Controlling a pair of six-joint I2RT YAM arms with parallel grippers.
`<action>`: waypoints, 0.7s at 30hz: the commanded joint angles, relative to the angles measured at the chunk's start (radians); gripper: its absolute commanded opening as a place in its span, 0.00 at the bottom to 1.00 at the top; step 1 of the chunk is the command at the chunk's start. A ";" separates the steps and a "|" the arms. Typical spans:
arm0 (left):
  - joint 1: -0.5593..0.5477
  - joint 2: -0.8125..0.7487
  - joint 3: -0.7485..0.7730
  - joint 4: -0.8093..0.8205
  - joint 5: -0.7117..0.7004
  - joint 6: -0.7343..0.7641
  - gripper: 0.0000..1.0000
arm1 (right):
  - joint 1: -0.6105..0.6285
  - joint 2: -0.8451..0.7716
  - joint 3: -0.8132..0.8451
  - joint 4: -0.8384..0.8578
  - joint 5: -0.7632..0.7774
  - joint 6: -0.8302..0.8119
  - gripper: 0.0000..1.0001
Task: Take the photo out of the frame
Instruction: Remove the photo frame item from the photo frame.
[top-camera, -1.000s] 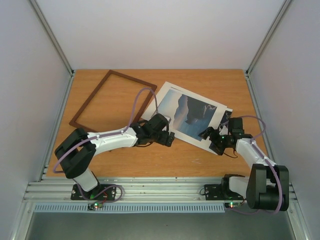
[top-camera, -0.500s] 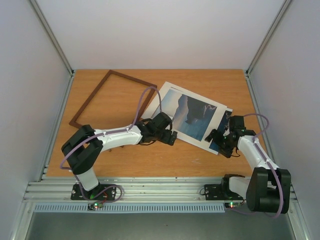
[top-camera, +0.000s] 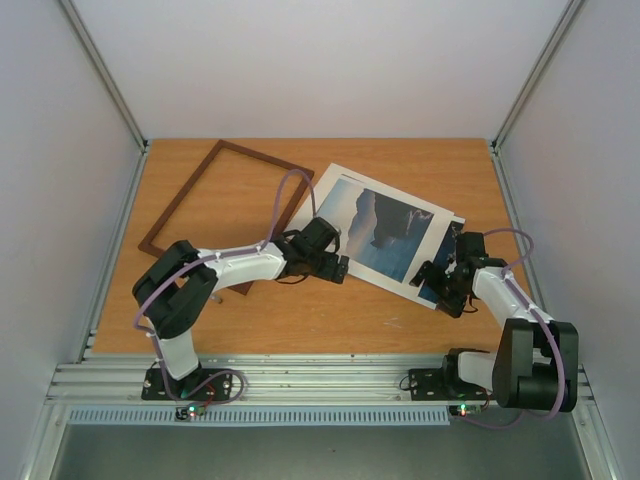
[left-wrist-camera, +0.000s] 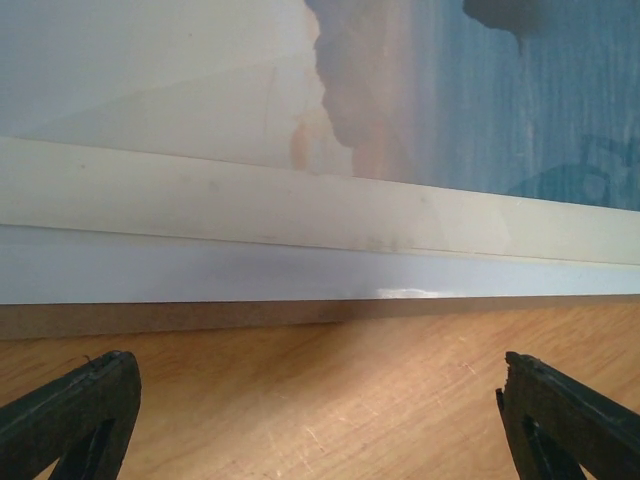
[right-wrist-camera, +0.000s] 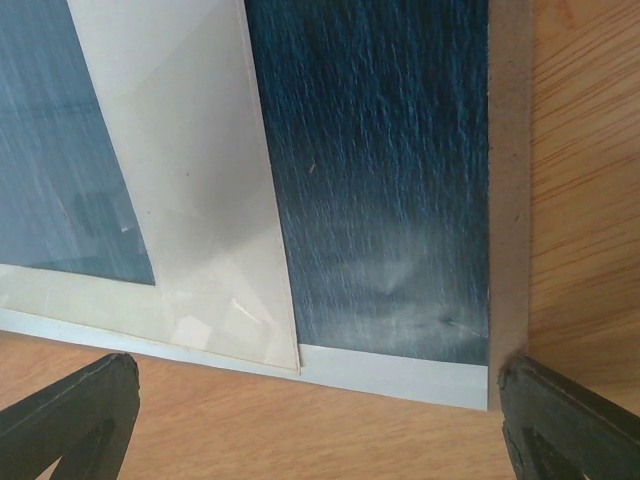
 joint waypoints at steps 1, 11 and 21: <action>0.023 0.024 0.017 0.040 0.051 -0.030 0.98 | -0.004 0.032 -0.026 0.047 -0.005 0.004 0.98; 0.027 0.073 0.022 0.043 0.101 -0.044 0.98 | -0.004 -0.014 -0.038 0.089 -0.111 0.016 0.99; 0.027 0.074 0.008 0.053 0.119 -0.052 0.98 | -0.004 -0.076 -0.034 0.095 -0.137 0.002 0.99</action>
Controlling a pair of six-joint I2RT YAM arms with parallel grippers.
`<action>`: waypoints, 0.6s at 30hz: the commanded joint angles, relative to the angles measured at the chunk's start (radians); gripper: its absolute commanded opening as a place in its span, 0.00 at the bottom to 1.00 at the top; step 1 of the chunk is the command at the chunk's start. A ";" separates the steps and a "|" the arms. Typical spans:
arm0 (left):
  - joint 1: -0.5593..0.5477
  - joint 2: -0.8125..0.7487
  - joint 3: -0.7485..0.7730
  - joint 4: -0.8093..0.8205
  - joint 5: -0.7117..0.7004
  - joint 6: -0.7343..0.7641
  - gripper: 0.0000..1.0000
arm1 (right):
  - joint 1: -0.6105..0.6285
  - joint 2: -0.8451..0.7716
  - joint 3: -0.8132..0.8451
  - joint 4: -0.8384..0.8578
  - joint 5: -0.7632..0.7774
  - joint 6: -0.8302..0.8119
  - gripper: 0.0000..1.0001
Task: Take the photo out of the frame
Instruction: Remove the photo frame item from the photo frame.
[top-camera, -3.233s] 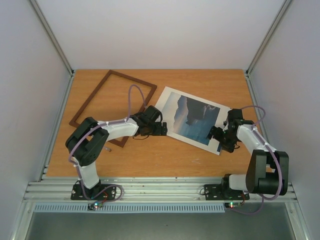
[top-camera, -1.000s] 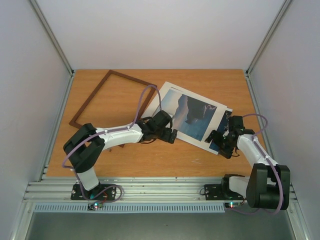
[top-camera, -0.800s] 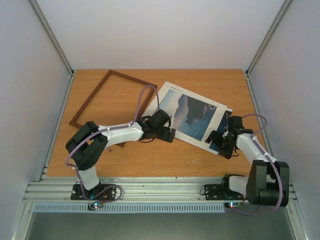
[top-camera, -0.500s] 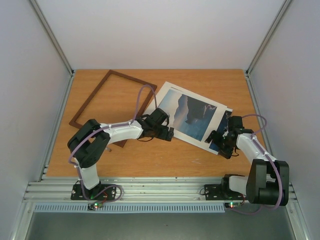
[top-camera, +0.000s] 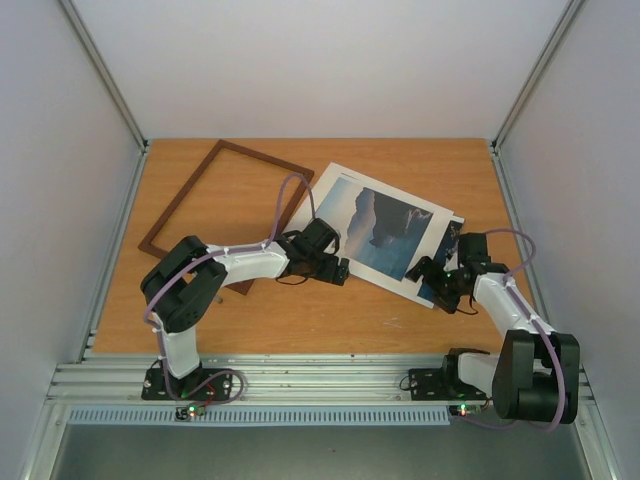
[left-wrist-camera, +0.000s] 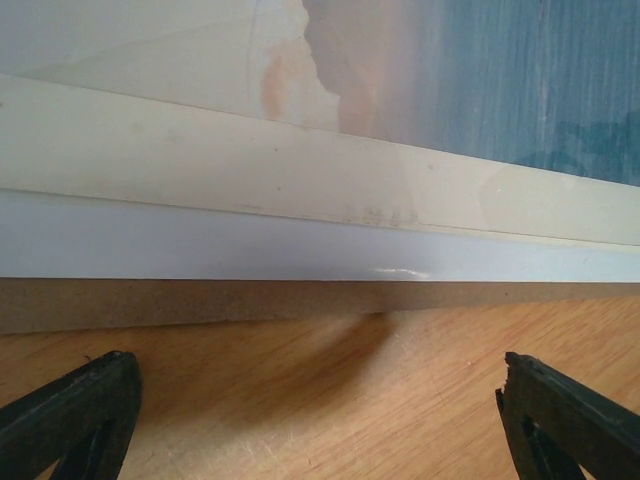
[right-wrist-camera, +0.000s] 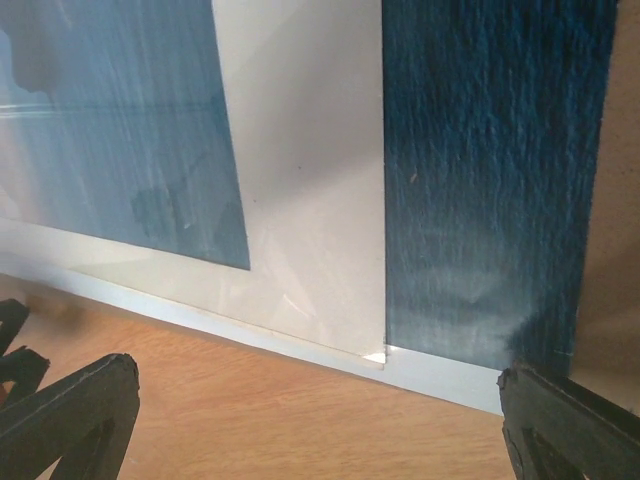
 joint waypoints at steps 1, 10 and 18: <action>0.000 0.013 0.007 0.036 0.021 -0.007 0.98 | 0.001 -0.023 -0.003 0.012 -0.031 -0.004 0.98; 0.032 -0.030 -0.003 0.018 0.014 -0.020 0.98 | 0.039 -0.013 0.080 -0.191 0.211 0.010 0.99; 0.091 -0.083 -0.001 -0.001 0.072 -0.045 0.97 | 0.095 0.038 0.124 -0.222 0.296 0.045 0.91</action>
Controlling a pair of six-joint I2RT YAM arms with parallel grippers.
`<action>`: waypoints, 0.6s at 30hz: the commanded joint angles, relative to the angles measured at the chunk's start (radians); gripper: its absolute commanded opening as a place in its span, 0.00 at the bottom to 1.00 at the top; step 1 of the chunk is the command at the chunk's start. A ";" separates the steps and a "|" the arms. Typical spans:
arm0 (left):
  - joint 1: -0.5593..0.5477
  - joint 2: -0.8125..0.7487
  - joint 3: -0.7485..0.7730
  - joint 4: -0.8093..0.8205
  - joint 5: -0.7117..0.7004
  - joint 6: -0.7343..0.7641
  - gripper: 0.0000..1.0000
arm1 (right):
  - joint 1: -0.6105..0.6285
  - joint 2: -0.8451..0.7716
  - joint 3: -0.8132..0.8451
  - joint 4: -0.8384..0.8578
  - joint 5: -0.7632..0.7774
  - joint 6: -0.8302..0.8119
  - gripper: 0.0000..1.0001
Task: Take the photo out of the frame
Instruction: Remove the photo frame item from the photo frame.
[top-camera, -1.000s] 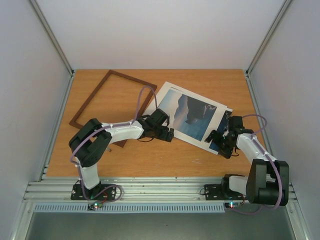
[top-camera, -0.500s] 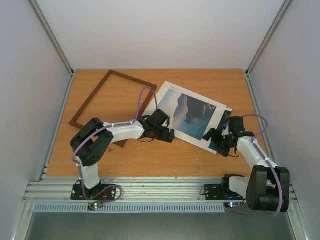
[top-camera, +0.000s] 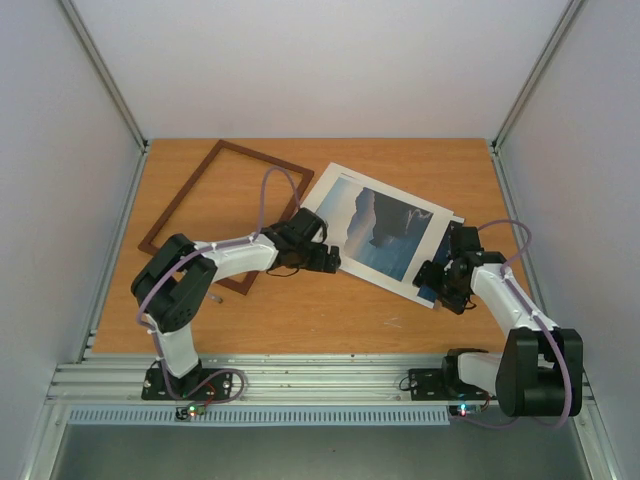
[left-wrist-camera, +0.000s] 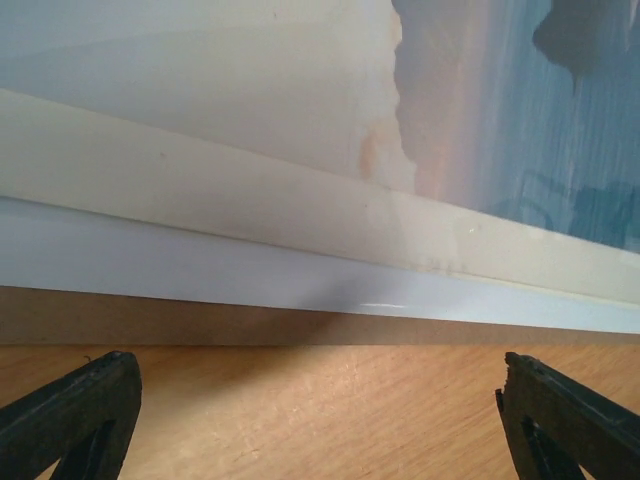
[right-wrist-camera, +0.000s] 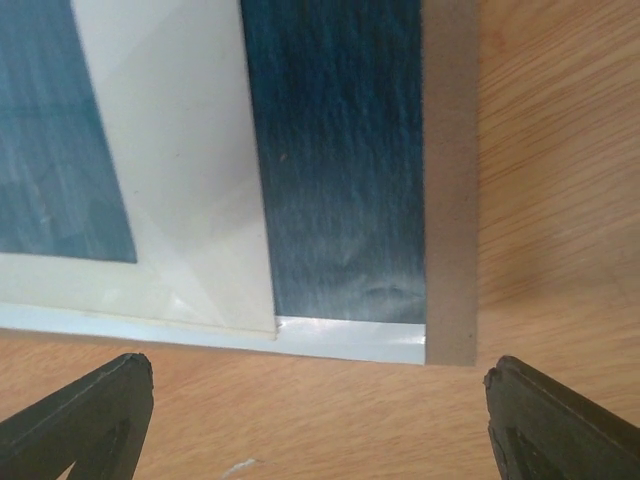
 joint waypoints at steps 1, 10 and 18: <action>0.020 -0.062 0.018 -0.007 0.029 -0.009 0.98 | 0.020 0.040 0.038 -0.039 0.082 0.039 0.89; 0.048 0.001 0.111 -0.079 0.012 0.029 0.98 | 0.121 0.116 0.065 -0.004 0.115 0.104 0.74; 0.049 0.054 0.126 -0.093 0.011 0.044 0.98 | 0.122 0.128 0.035 0.025 0.136 0.141 0.61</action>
